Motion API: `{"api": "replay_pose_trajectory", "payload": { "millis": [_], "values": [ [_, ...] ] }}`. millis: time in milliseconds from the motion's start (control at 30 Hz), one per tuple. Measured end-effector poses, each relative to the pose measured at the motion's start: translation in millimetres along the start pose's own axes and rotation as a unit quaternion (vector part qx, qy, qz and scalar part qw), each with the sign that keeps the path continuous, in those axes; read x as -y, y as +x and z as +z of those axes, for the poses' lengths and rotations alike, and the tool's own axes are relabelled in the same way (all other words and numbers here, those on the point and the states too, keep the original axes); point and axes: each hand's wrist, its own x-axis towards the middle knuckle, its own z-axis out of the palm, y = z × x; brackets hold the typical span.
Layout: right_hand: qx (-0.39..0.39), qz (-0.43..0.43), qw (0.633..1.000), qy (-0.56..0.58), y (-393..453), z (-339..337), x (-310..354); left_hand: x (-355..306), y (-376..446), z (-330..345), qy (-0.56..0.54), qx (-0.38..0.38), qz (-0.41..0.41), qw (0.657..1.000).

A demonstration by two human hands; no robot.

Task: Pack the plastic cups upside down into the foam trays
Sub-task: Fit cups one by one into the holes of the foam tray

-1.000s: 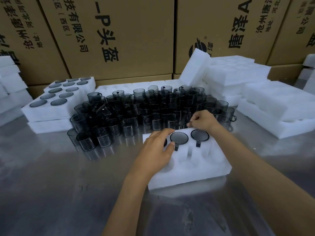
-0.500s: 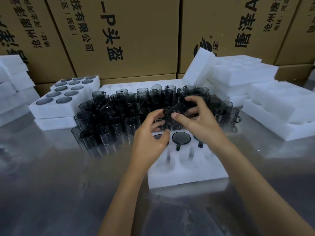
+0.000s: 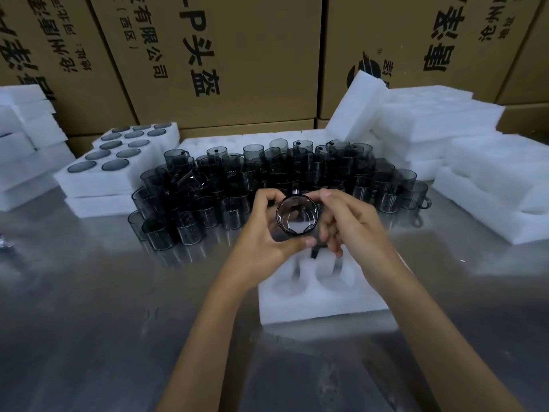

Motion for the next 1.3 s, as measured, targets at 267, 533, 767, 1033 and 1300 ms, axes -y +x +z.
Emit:
{"api": "replay_pose_trajectory", "payload": {
  "millis": [267, 533, 767, 1033, 1300],
  "values": [
    [-0.012, -0.033, 0.999, 0.004, -1, -8, -4, -16, -4, -5, 0.071, -0.035, 0.033, 0.996],
    [0.139, 0.044, 0.989, -0.037, -2, -23, -1, -26, -12, -38, 0.086, 0.113, -0.082, 0.986],
    [0.208, 0.085, 0.968, -0.109, -4, -20, -4, -24, -18, -45, 0.161, 0.18, -0.147, 0.959],
    [0.229, 0.092, 0.964, -0.098, -4, -24, -3, -22, -17, -49, 0.194, 0.185, -0.181, 0.946],
    [0.2, 0.091, 0.967, -0.127, -2, -21, -9, -16, -14, -44, 0.153, 0.146, -0.164, 0.964]
  ]
}}
